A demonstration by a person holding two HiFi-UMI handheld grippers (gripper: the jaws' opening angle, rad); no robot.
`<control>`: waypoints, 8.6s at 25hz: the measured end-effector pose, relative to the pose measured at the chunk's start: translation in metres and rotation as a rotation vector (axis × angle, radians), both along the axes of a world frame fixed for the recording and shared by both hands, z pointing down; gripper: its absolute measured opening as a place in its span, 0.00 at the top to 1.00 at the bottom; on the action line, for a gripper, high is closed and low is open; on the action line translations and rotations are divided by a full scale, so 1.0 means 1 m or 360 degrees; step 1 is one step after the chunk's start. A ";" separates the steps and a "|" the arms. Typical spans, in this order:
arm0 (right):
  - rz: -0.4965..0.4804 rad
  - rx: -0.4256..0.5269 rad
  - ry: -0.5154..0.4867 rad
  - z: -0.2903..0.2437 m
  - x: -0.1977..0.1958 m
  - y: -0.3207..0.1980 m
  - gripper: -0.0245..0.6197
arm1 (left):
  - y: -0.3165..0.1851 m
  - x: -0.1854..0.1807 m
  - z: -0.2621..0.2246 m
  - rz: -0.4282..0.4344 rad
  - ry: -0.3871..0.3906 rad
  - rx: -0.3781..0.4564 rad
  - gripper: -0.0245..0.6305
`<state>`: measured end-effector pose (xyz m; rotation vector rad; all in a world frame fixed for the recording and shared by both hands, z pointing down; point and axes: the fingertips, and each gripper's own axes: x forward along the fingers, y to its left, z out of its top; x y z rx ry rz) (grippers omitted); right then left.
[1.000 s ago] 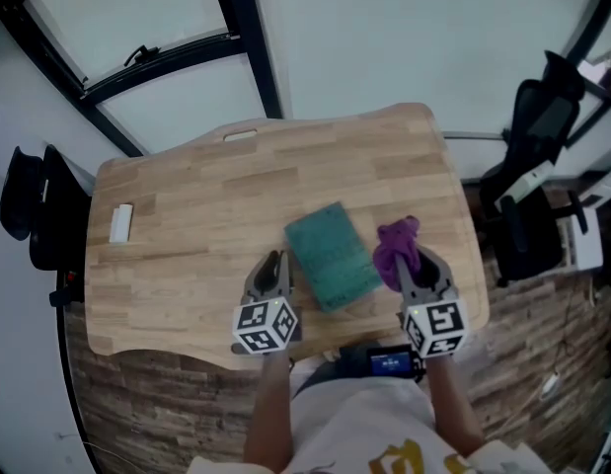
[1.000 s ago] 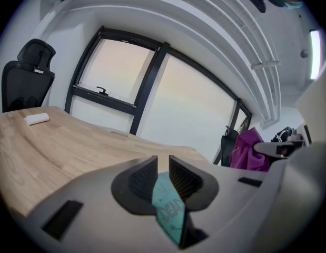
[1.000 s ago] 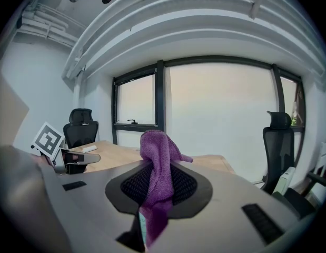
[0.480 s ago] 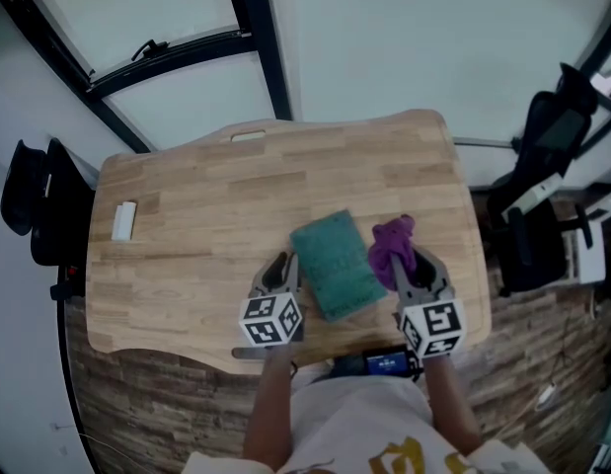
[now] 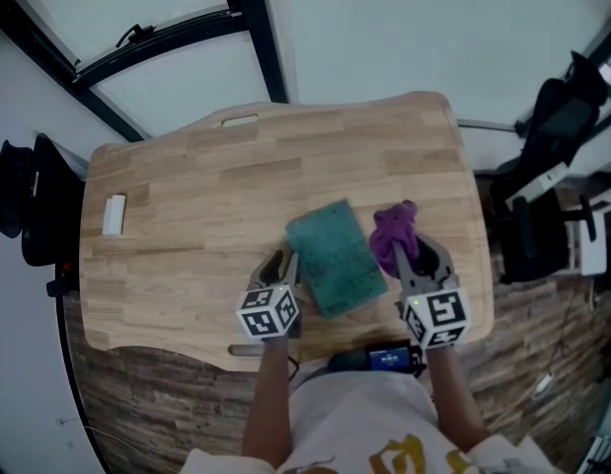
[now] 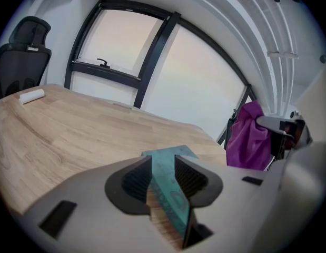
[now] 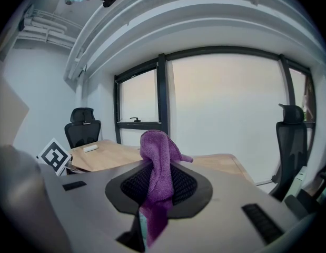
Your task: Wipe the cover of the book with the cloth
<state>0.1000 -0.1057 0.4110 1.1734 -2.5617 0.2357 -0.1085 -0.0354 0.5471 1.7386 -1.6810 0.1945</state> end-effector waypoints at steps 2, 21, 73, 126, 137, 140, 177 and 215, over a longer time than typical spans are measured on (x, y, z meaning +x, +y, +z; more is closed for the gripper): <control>-0.0013 -0.0005 0.0010 0.004 -0.003 -0.004 0.87 | -0.001 0.001 0.007 0.0003 0.0011 -0.0027 0.79; -0.0173 -0.0154 -0.0063 0.040 -0.051 -0.026 0.87 | -0.006 0.006 0.057 0.0043 0.0099 -0.0192 0.79; -0.0516 -0.0211 0.0388 0.139 -0.091 -0.037 0.87 | -0.020 0.014 0.061 0.0037 0.0463 -0.0167 0.79; -0.0805 -0.0381 0.0631 0.169 -0.168 -0.020 0.87 | -0.021 0.015 0.062 0.0120 0.0586 -0.0221 0.79; -0.0830 -0.0364 0.0619 0.170 -0.174 -0.010 0.87 | -0.021 0.014 0.063 0.0114 0.0575 -0.0221 0.79; -0.0848 -0.0365 0.0614 0.170 -0.175 -0.003 0.87 | -0.021 0.013 0.063 0.0112 0.0574 -0.0223 0.79; -0.0915 -0.0450 0.0536 0.177 -0.140 0.085 0.87 | -0.023 0.009 0.063 0.0113 0.0560 -0.0208 0.79; -0.0573 -0.0518 0.0493 0.180 -0.041 0.081 0.87 | -0.026 0.011 0.066 0.0152 0.0583 -0.0214 0.79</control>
